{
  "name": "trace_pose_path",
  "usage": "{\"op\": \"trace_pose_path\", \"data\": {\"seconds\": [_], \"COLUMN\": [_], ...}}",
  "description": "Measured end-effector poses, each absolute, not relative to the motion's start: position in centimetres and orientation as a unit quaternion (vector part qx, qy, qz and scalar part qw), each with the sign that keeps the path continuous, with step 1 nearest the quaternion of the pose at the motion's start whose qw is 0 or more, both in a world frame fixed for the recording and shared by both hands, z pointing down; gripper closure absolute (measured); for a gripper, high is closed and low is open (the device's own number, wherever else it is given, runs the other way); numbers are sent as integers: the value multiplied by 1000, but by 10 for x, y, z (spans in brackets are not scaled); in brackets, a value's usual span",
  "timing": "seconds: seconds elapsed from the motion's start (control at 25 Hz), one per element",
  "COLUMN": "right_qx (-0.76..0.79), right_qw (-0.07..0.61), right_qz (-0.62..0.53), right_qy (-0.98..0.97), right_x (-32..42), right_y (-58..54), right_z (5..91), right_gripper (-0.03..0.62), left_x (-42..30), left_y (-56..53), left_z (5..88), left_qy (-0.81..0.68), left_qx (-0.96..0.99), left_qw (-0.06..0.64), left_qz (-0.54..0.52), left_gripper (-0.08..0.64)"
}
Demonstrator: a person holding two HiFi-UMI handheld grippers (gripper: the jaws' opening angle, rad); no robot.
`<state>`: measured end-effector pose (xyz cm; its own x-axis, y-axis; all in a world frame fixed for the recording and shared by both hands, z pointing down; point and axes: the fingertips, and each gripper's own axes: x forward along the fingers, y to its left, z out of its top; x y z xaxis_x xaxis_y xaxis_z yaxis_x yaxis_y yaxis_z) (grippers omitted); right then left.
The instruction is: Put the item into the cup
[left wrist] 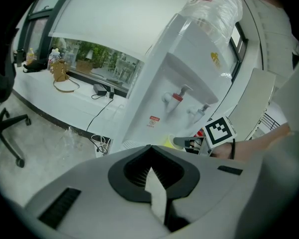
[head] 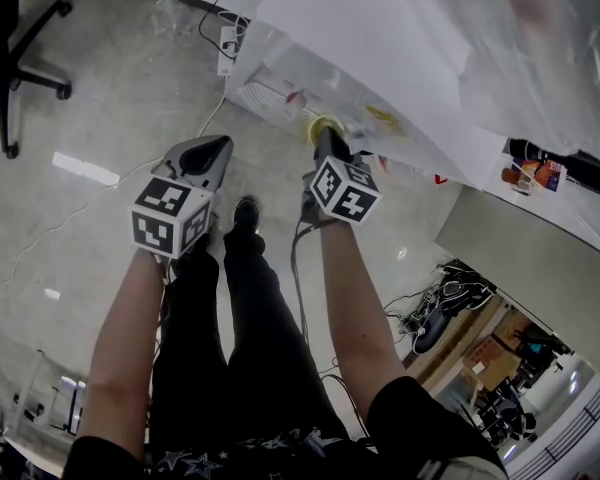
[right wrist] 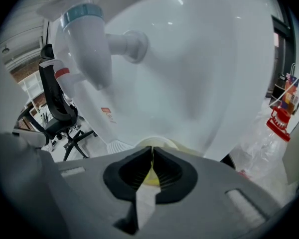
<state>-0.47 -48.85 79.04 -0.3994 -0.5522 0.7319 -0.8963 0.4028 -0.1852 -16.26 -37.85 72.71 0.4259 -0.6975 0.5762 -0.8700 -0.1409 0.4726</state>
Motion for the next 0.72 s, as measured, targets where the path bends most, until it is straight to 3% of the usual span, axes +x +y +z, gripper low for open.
{"op": "trace_pose_path", "data": {"seconds": [0.08, 0.72], "right_qx": [461, 477], "right_qw": [299, 281], "right_qz": [291, 280], "right_qy": [-783, -784], "right_x": [-6, -9], "right_y": [-487, -461], "right_z": [791, 757], "right_gripper": [509, 509], "left_x": [-165, -165], "left_y": [-379, -364], "left_z": [728, 709], "left_qy": [-524, -504], "left_qx": [747, 761], "left_qw": [394, 392], "left_qz": [112, 117], "left_gripper": [555, 555]}}
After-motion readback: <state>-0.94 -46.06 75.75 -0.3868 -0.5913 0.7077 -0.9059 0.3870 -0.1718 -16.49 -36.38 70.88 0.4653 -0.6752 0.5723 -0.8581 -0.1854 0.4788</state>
